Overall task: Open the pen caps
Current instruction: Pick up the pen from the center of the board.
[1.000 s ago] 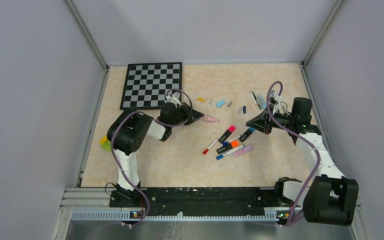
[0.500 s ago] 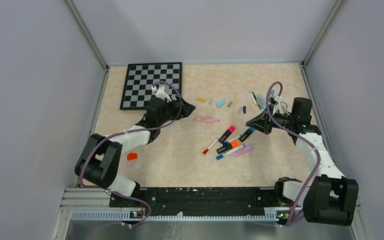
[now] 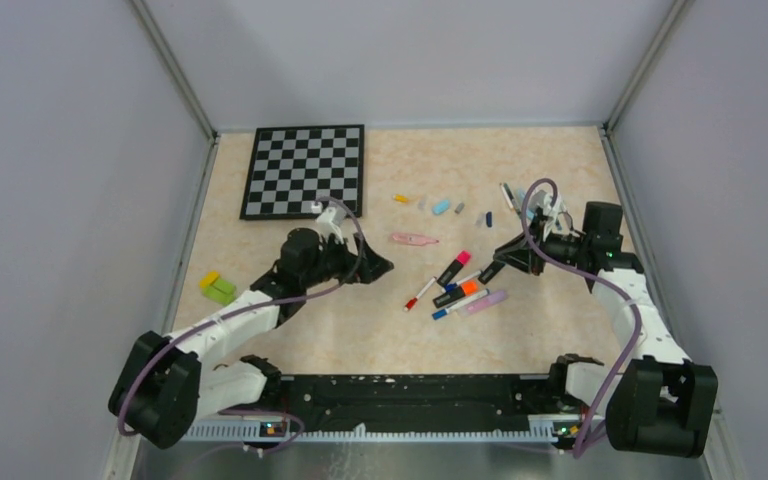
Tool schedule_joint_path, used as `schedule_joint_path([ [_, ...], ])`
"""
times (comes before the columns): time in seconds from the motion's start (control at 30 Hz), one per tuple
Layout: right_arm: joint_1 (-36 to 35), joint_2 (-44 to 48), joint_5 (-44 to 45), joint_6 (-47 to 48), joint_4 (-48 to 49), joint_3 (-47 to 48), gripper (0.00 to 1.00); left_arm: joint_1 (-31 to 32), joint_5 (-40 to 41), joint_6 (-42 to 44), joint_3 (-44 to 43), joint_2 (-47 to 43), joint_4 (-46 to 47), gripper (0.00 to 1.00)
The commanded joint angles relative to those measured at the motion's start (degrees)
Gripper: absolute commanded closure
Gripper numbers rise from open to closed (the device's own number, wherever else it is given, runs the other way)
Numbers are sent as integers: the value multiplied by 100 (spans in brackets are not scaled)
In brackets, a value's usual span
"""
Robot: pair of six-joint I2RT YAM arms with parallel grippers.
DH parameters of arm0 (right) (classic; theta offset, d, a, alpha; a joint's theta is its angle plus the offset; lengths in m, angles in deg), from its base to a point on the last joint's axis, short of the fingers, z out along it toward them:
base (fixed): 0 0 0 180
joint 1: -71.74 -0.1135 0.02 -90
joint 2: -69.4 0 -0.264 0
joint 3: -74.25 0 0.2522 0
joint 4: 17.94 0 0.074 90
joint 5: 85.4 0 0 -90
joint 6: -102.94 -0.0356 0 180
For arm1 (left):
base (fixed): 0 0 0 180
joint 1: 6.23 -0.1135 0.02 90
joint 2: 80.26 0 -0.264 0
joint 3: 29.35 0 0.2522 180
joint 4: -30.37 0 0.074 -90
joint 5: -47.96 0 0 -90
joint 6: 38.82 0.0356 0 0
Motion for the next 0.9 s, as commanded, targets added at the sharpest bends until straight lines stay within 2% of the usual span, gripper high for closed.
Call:
schedule_joint_path([
  [0.0,85,70,45,624,-304,8,82,1077,619,634,-399,-91,-1159,9],
  [0.1,103,5,70,777,-414,20,80,1765,1373,859,-637,225,-1476,14],
  [0.33,125,-94,101,963,-542,20,79,2452,2329,1208,-1367,1269,-1732,32],
  [0.53,127,-122,115,1012,-581,29,79,2655,2399,1466,-1914,2053,-1969,39],
  [0.87,125,-100,83,1038,-639,55,78,2937,2665,1397,-2062,2522,-2030,46],
])
